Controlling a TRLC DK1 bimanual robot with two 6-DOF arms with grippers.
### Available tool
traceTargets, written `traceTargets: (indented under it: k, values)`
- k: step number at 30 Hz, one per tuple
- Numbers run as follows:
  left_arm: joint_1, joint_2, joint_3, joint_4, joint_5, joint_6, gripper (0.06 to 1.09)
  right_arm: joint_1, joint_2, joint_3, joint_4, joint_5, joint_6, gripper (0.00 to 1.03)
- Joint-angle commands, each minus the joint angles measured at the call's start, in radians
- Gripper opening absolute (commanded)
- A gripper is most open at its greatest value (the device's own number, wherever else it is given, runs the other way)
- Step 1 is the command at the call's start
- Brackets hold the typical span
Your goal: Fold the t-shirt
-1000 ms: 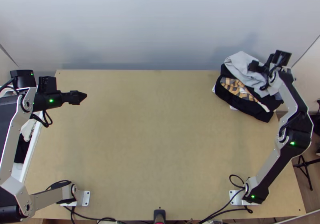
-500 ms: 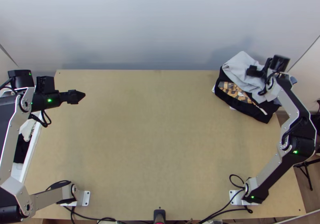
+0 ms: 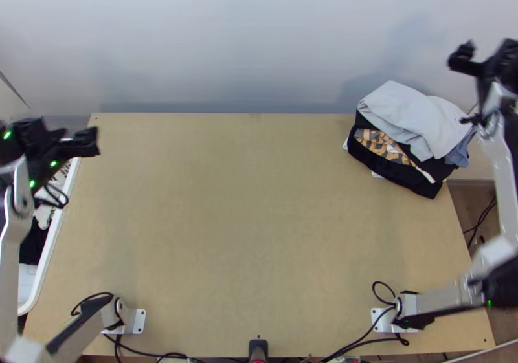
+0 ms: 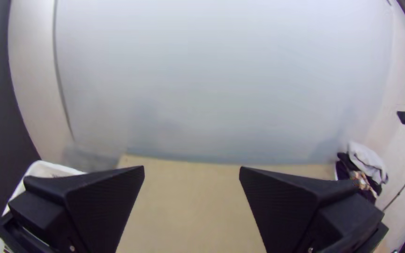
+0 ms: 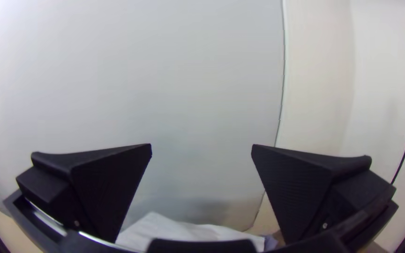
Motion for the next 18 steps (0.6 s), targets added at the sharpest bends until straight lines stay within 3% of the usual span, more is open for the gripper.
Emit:
traceTargets:
  k: [1, 3, 4, 11, 18]
  values:
    - [0.033, -0.345, -0.245, 0.371, -0.19, -0.017, 1.04, 0.012, -0.405, -0.282, 0.104, -0.106, 0.12, 0.99]
    - [0.062, -0.475, -0.365, 0.517, -0.19, -0.009, 1.04, 0.014, -0.538, -0.419, 0.108, -0.208, 0.119, 0.99]
    - [0.082, -0.541, -0.425, 0.58, -0.19, 0.0, 1.04, 0.017, -0.609, -0.502, 0.145, -0.213, 0.119, 0.99]
    - [0.211, -0.857, -0.664, 0.612, -0.19, 0.016, 1.04, 0.123, -1.135, -1.125, 0.564, -0.227, 0.102, 0.99]
    - [0.197, -1.033, -0.841, 0.578, -0.183, -0.089, 1.04, 0.169, -1.331, -1.364, 0.569, -0.221, 0.125, 0.99]
